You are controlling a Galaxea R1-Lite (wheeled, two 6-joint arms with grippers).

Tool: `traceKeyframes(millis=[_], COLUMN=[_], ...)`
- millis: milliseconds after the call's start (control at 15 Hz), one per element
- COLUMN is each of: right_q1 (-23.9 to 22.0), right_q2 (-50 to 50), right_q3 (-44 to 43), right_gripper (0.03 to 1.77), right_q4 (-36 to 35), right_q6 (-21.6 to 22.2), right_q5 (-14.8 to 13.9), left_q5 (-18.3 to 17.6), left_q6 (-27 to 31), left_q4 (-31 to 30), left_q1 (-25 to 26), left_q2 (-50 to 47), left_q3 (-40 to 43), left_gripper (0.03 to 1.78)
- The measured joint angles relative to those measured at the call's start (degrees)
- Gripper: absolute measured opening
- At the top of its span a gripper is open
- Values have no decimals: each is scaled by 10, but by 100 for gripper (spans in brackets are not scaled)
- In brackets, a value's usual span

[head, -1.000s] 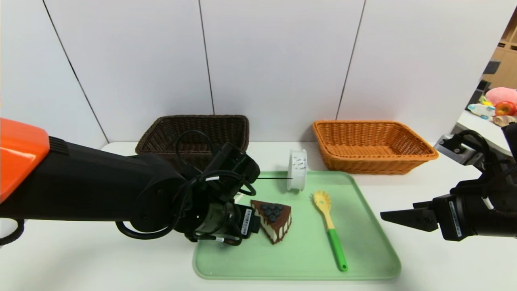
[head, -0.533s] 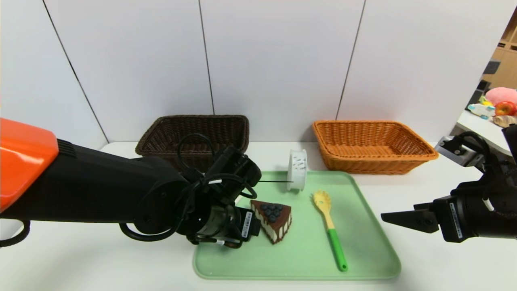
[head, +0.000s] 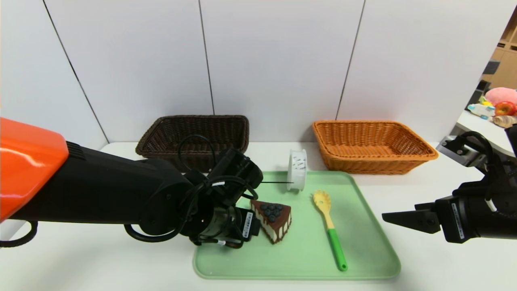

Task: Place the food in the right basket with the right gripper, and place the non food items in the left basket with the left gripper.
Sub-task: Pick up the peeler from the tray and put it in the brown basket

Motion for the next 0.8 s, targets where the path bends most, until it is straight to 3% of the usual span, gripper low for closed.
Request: traceKeyframes(millis=[200,400,467,533,800], right_q1=[0,0,0,0,0], right_q2=[0,-1,-1,-3,-11], right_q3=[0,0,0,1,3], right_gripper=[170,170,170,170,170], right_q4=[0,0,0,0,0], right_q6=[0,0,0,0,0], right_q5=[0,0,1,1,1], left_q5=[-1,-2,-2,-2,0], left_q6=[-3,-2,-1,-1,1], left_q4=[1,1,1,1,2], left_q1=[0,0,0,0,0], left_q2=[2,2,2,3,3], left_q3=[-1,-1,-1,-1,-1], left_gripper=[110,79,60,29,29])
